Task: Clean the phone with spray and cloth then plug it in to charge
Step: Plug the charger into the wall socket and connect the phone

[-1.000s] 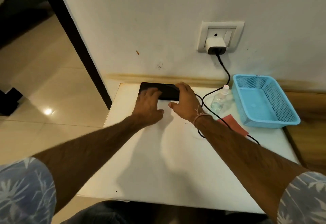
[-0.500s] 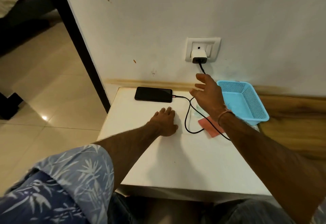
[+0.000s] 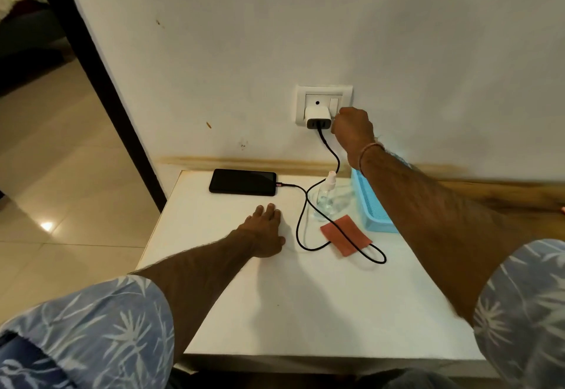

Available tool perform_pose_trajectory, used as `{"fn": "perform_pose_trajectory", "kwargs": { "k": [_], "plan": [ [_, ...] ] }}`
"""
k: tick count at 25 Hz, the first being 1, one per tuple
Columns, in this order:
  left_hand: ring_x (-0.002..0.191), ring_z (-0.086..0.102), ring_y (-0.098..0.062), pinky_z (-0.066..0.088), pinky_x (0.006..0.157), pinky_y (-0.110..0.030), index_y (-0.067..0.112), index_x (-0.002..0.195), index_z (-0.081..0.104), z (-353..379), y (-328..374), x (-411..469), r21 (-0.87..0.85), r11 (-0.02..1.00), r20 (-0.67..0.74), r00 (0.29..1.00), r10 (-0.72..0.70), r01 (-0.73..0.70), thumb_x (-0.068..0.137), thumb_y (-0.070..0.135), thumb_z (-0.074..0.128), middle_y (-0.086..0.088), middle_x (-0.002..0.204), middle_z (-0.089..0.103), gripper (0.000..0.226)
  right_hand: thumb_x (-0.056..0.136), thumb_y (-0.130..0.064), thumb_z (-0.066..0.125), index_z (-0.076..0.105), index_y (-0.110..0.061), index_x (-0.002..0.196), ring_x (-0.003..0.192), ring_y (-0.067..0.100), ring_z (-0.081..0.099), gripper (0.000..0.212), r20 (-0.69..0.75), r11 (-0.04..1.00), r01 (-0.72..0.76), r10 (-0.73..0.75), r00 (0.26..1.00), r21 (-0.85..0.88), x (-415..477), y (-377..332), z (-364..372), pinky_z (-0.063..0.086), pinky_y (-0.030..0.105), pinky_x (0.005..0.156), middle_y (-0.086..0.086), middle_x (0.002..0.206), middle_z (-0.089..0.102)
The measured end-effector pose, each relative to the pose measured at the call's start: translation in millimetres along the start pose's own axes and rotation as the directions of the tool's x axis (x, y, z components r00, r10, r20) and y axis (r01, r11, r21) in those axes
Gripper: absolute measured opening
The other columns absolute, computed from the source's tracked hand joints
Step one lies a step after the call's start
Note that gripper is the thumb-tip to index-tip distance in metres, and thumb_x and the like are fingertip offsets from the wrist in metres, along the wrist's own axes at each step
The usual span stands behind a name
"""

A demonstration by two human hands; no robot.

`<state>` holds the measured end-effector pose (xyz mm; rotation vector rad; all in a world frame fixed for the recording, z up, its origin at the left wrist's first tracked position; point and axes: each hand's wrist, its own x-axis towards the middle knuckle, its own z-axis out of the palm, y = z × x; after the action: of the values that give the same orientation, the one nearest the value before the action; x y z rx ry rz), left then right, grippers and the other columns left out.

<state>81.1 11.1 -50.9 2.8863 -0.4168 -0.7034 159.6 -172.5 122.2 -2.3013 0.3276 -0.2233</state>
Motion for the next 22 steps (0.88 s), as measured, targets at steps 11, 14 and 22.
{"fn": "perform_pose_trajectory", "kwargs": {
  "k": [11, 14, 22],
  "plan": [
    [0.154, -0.012, -0.033, 0.006, 0.125, -0.046, 0.012, 0.16, -0.005, 3.9, -1.3, 1.6, 0.004, 1.0, -0.006, 1.0, 0.008, -0.008, 0.103, 0.042, 0.045, -0.009, 0.168, -0.014, 0.081, 0.096, -0.015, 0.046, 0.058, -0.007, 0.124, 0.121, 0.033, 0.051, 0.032, 0.053, 0.941, -0.085, 0.071, 0.996, 0.328, 22.9, 5.9, 23.0, 0.04, 0.042, 0.107, 0.016, 0.128, 0.058],
    [0.154, -0.013, -0.033, 0.005, 0.124, -0.046, 0.012, 0.16, -0.005, 7.4, -2.2, 3.1, 0.001, 1.0, -0.018, 1.0, 0.006, -0.006, 0.103, 0.043, 0.044, -0.008, 0.169, -0.014, 0.081, 0.096, -0.013, 0.047, 0.06, -0.008, 0.122, 0.121, 0.033, 0.051, 0.03, 0.037, 0.952, -0.019, 0.008, 0.999, 0.307, 22.2, 9.8, 26.4, 0.039, 0.043, 0.107, 0.015, 0.128, 0.059],
    [0.154, -0.012, -0.032, 0.004, 0.124, -0.045, 0.014, 0.16, -0.005, 13.3, -6.3, 7.4, 0.0, 1.0, -0.029, 0.999, 0.016, -0.016, 0.102, 0.046, 0.043, -0.007, 0.169, -0.014, 0.082, 0.089, 0.003, 0.043, 0.06, -0.004, 0.117, 0.098, 0.024, 0.05, 0.034, 0.096, 0.984, 0.053, -0.07, 0.993, 0.173, 13.4, 10.9, 10.5, 0.043, 0.03, 0.089, 0.013, 0.109, 0.059]
  ]
}}
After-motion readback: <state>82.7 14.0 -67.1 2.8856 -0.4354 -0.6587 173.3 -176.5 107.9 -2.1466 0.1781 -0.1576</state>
